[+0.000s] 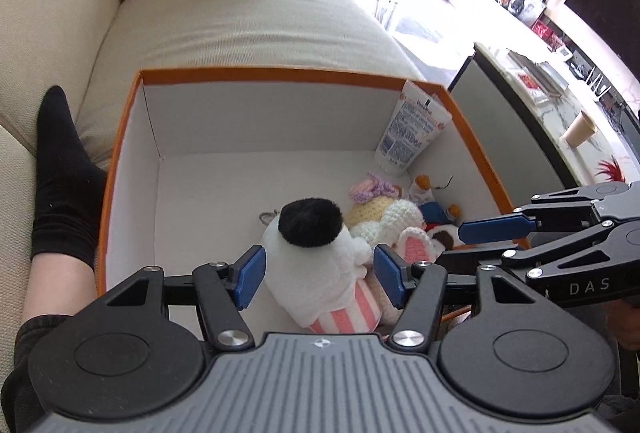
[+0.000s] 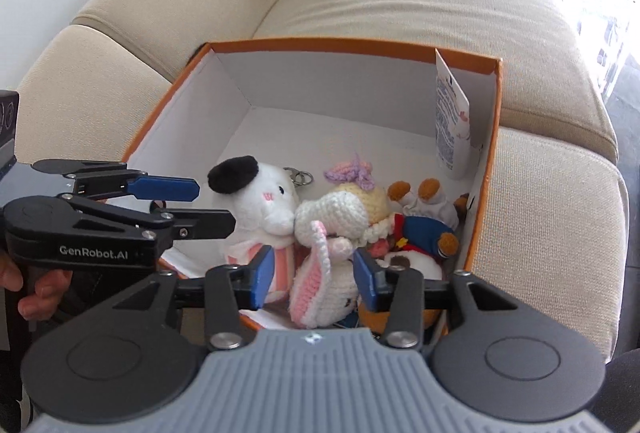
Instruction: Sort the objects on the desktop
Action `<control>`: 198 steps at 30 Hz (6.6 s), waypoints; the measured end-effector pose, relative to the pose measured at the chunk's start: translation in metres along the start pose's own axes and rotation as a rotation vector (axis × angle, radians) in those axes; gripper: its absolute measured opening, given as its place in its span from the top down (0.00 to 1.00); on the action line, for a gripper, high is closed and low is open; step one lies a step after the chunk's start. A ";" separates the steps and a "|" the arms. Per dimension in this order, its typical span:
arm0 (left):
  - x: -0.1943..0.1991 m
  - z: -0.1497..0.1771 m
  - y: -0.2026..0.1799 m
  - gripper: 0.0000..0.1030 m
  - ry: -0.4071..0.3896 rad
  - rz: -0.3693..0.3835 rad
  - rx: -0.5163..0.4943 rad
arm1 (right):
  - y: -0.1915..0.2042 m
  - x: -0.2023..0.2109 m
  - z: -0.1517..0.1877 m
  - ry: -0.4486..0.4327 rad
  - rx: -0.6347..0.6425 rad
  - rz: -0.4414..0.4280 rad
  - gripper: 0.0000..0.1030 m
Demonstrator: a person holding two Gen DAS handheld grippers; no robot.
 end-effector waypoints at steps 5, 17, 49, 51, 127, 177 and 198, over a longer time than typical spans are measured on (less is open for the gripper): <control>0.045 0.006 -0.016 0.32 -0.141 0.000 -0.007 | 0.016 0.035 0.008 -0.130 0.049 -0.021 0.48; 0.064 0.129 -0.070 0.43 0.057 0.036 0.003 | 0.058 0.047 0.121 0.071 0.100 -0.021 0.68; -0.052 0.251 -0.052 0.52 0.452 -0.028 0.440 | 0.036 -0.007 0.222 0.410 -0.074 0.047 0.69; -0.052 0.248 -0.052 0.55 0.419 -0.029 0.430 | 0.036 -0.008 0.218 0.392 -0.058 0.050 0.69; -0.011 0.117 -0.028 0.46 -0.048 -0.163 0.145 | 0.024 -0.023 0.146 0.257 0.313 0.401 0.39; -0.048 0.109 -0.028 0.60 0.095 -0.193 0.031 | -0.043 0.021 0.122 0.217 -0.032 0.148 0.73; 0.032 0.088 -0.037 0.75 -0.101 -0.113 0.129 | -0.022 0.094 0.095 0.019 0.006 0.169 0.77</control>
Point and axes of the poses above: each gripper's, at about its wrist camera, not at the fingertips, and x roughly against the way its jaws point, y to its left, z to its underside, the point moved 8 cm from there along -x, roughly the way its jaws point, and after that the axes turned 11 degrees about x, right-handed, at the moved point
